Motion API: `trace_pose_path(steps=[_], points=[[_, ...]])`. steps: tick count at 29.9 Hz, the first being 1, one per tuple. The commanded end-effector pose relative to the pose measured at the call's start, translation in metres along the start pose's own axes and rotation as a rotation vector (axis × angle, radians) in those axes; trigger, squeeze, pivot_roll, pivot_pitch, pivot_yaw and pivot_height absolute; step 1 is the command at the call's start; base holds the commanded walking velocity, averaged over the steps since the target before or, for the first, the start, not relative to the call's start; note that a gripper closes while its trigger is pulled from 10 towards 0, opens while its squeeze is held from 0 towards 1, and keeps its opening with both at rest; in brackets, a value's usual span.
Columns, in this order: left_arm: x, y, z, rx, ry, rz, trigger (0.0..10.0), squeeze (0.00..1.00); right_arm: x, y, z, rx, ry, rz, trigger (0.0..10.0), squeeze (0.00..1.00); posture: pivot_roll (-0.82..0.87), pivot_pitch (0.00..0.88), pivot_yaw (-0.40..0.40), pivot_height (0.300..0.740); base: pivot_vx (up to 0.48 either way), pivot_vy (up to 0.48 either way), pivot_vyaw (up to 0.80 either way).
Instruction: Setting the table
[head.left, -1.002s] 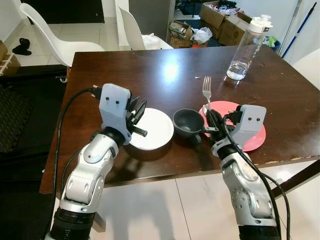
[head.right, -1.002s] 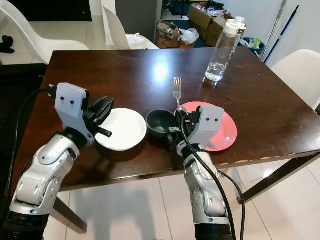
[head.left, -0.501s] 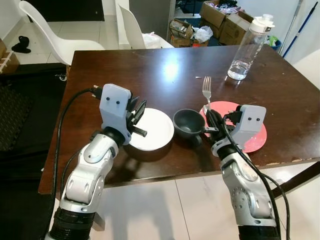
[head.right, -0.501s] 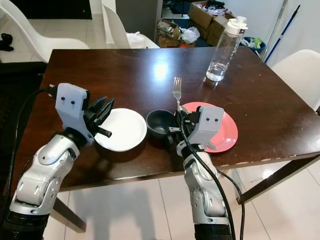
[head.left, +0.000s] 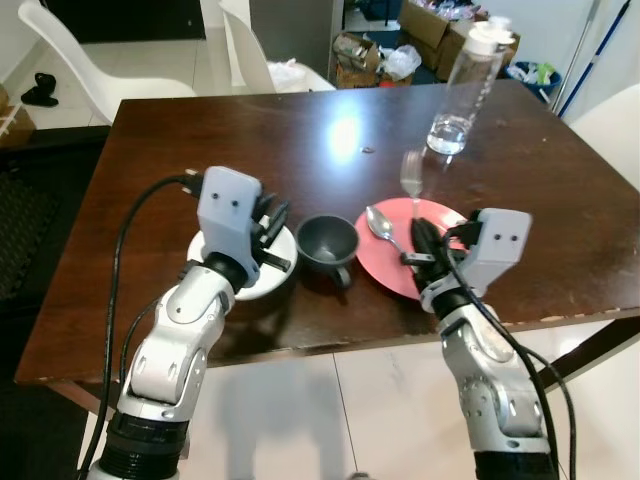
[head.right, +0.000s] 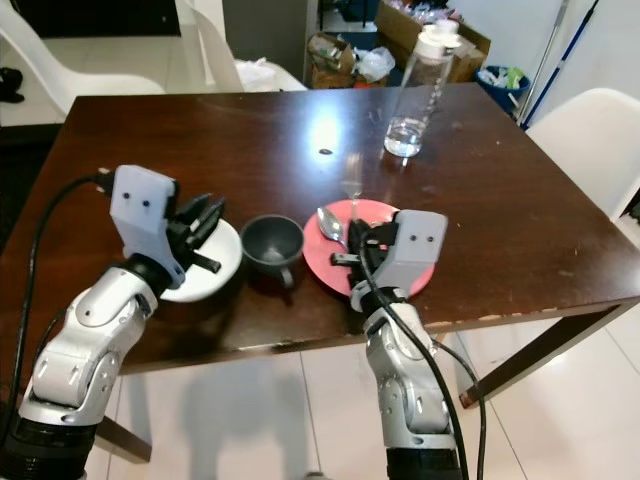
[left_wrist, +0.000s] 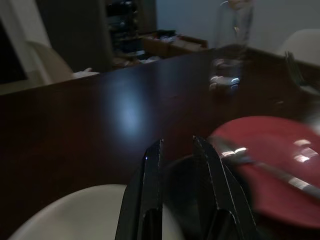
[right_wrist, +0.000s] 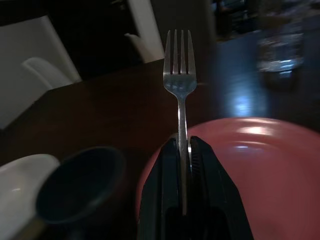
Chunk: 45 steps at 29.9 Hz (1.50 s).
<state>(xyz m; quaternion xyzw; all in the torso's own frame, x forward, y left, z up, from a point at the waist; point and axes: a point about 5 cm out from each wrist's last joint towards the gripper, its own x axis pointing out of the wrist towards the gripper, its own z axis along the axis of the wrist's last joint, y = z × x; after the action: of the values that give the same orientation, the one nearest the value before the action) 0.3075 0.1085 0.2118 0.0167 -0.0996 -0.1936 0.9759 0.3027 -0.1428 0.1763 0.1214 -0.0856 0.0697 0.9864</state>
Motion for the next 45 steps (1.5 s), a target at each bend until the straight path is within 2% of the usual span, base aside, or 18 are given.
trace_pose_path(steps=[1,11,17,26,38,42,45], points=[[0.0,-0.003,-0.001,0.004,0.003,-0.014,10.0,0.0,-0.001,-0.002,0.001,0.001,-0.006,-0.012,10.0,0.0,-0.02,0.06,0.045,0.74,0.0,-0.255,0.0],[0.0,-0.003,-0.001,0.006,0.007,-0.01,10.0,0.0,-0.001,-0.002,0.002,0.001,-0.008,-0.01,10.0,0.0,-0.02,0.058,0.044,0.74,0.0,-0.243,0.0],[0.002,0.0,-0.006,-0.003,0.037,0.014,10.0,0.0,-0.001,-0.002,0.002,0.0,-0.009,-0.009,10.0,0.0,-0.02,0.055,0.044,0.74,0.0,0.0,0.0],[0.002,0.0,-0.006,-0.01,0.035,0.016,10.0,0.0,-0.001,-0.002,0.002,-0.001,-0.01,-0.008,10.0,0.0,-0.03,0.05,0.044,0.74,0.0,0.458,0.0],[0.001,-0.002,-0.005,-0.007,0.03,0.01,10.0,0.0,-0.001,-0.004,0.002,-0.017,0.001,0.0,10.0,0.0,-0.03,0.052,0.043,0.74,0.0,0.0,0.0],[0.0,-0.002,-0.006,-0.002,0.039,0.008,10.0,0.0,-0.002,-0.008,0.001,-0.044,0.014,-0.013,10.0,0.0,-0.03,0.054,0.044,0.74,0.0,0.0,0.0],[-0.001,-0.002,-0.008,0.004,0.056,0.009,10.0,0.0,-0.003,-0.019,-0.001,-0.082,0.039,-0.047,10.0,0.0,-0.03,0.062,0.049,0.74,0.0,0.0,0.0]])
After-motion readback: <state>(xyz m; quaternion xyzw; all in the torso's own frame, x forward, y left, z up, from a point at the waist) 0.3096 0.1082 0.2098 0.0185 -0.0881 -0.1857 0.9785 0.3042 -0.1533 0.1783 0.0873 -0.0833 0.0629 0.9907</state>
